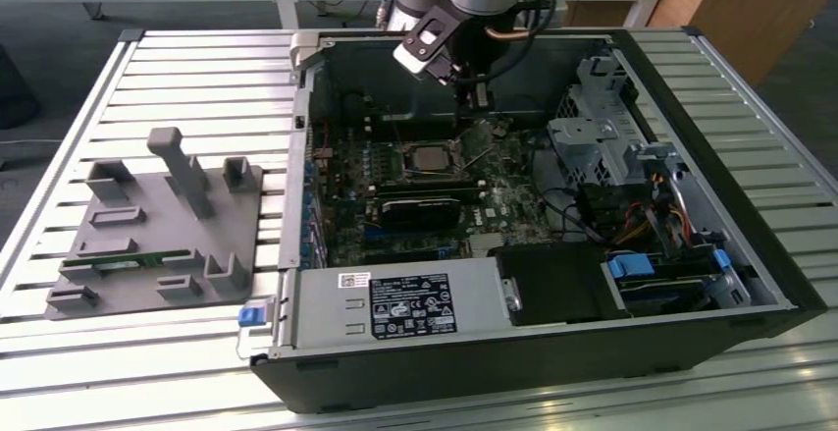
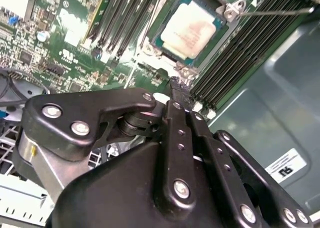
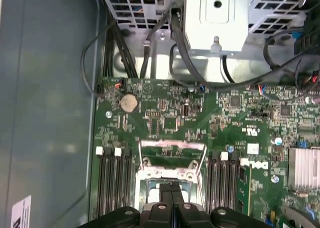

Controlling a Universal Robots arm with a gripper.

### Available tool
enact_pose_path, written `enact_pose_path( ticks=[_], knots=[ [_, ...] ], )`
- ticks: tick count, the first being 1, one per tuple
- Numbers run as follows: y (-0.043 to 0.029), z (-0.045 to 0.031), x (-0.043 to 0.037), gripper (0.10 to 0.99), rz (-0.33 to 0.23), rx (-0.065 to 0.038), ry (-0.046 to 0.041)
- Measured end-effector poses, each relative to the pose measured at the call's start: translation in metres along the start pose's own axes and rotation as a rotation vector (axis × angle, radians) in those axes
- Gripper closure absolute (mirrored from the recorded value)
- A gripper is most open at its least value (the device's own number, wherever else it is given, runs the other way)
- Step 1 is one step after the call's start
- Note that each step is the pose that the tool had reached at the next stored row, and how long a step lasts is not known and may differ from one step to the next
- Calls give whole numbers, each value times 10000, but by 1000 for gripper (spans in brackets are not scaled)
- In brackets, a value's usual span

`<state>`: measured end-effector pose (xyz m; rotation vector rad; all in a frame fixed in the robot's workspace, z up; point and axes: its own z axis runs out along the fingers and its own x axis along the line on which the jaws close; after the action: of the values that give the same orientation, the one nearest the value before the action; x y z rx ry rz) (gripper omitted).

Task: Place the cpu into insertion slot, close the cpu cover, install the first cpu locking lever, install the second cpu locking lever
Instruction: 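Close the cpu cover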

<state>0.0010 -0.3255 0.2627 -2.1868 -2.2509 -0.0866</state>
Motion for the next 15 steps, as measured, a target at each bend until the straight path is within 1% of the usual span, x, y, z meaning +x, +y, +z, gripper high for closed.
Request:
enact_pose_path(
  ticks=[4, 8, 12, 15],
  knots=[
    [69, 6, -2, 980, 0, 1, -1],
    [120, 13, -3, 980, 0, 1, -2],
    [155, 20, -5, 980, 1, 0, -7],
    [198, 26, -6, 980, 0, 0, -10]
  ],
)
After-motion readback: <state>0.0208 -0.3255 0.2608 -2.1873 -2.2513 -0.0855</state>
